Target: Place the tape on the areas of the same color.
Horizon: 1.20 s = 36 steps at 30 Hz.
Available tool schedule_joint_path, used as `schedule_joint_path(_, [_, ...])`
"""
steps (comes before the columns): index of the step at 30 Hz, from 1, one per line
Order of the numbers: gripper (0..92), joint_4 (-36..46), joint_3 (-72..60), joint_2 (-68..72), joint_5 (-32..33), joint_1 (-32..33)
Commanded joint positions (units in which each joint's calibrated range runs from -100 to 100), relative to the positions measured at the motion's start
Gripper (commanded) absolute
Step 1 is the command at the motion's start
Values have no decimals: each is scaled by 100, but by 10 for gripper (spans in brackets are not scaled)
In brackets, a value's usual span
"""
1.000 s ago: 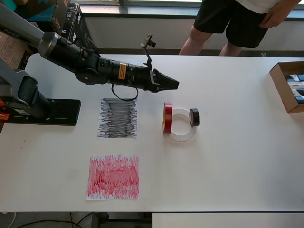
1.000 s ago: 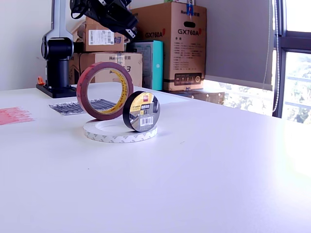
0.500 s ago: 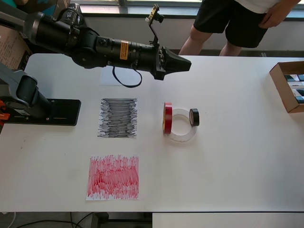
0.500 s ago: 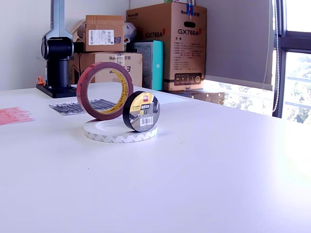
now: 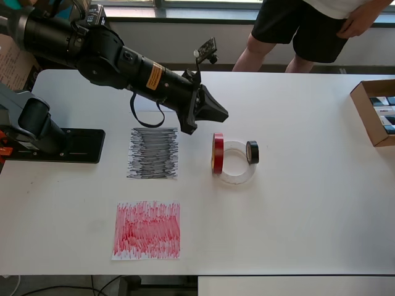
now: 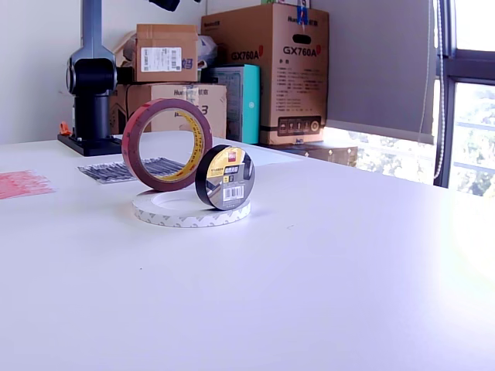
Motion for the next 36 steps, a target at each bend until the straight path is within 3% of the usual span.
schedule_joint_path(1, [1,1562,-262,-27,588,-32])
schedule_joint_path(13, [1,2979,-453,-27,891,-24])
schedule_joint_path(21, [2,4048,-1053,151,1767,31])
schedule_joint_path(36, [2,4285,-1098,637,1513,-55])
